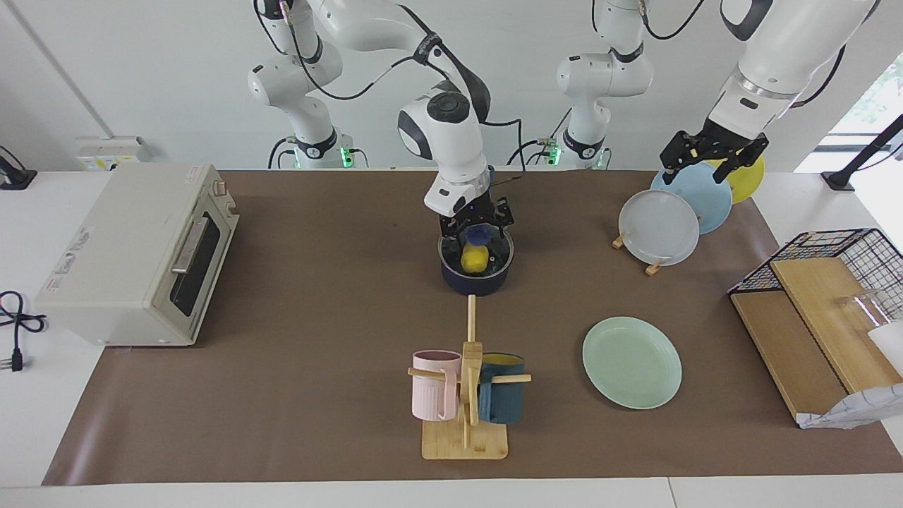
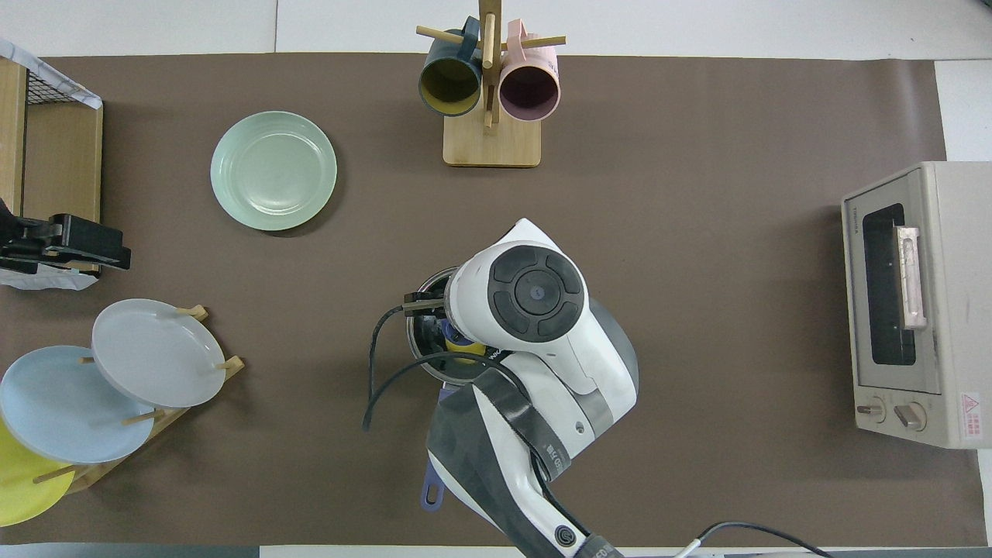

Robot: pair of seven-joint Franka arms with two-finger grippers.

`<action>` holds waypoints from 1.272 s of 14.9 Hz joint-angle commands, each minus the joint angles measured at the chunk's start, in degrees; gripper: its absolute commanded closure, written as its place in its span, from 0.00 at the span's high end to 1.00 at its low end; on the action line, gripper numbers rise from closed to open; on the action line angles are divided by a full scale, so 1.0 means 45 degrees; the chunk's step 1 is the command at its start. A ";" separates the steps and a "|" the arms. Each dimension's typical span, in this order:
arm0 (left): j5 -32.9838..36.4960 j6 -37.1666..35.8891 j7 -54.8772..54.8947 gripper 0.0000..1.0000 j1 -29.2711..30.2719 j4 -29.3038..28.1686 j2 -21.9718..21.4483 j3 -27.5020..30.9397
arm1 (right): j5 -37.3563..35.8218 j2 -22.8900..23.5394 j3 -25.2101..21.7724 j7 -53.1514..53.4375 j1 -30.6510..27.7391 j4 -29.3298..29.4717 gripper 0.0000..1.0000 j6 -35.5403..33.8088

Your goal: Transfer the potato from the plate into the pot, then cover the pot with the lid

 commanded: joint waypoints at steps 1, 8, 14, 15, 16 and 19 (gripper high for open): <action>0.0208 0.0178 -0.0050 1.00 0.0078 -0.0257 -0.0201 -0.0038 | -0.0269 -0.0022 0.0085 -0.0270 -0.0848 0.1682 1.00 -0.2125; 0.0208 0.0179 -0.0050 1.00 0.0000 -0.0257 -0.0201 -0.0038 | -0.0875 -0.1093 0.0046 -0.3388 -0.3931 0.4344 1.00 -0.7576; 0.0208 0.0178 -0.0089 1.00 -0.0059 -0.0257 -0.0201 -0.0038 | -0.2144 -0.1916 0.0026 -0.5465 -0.6181 0.4032 1.00 -0.9671; 0.0208 0.0159 -0.0089 1.00 -0.0059 -0.0257 -0.0201 -0.0038 | -0.2145 -0.2226 -0.0167 -0.5446 -0.6183 0.3548 1.00 -0.9556; 0.0208 0.0159 -0.0089 1.00 -0.0059 -0.0257 -0.0201 -0.0038 | -0.2145 -0.2790 -0.0401 -0.5484 -0.6202 0.2750 1.00 -0.9245; 0.0208 0.0178 -0.0069 1.00 -0.0039 -0.0257 -0.0201 -0.0038 | -0.2203 -0.3538 -0.0462 -0.5524 -0.6631 0.1434 1.00 -0.8403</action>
